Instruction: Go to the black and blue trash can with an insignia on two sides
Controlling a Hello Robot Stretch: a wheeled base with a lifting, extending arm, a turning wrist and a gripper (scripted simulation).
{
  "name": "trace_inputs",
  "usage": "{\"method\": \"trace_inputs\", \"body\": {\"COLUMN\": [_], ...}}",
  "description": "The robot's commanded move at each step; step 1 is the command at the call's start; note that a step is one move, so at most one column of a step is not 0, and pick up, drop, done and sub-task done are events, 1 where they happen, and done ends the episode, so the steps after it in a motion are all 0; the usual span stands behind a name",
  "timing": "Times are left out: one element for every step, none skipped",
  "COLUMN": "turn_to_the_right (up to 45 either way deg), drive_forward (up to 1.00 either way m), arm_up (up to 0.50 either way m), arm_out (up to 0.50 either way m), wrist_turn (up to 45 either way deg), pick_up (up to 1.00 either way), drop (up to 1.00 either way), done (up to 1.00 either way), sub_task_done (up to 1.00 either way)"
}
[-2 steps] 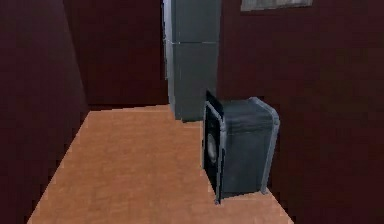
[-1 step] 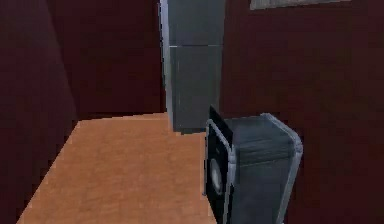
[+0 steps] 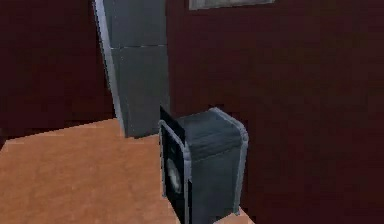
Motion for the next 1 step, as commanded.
{"method": "trace_inputs", "body": {"turn_to_the_right": [0.0], "drive_forward": [0.0], "arm_up": [0.0], "arm_out": [0.0], "wrist_turn": [0.0], "pick_up": [0.0], "drop": [0.0], "done": [1.0], "sub_task_done": [0.0]}}
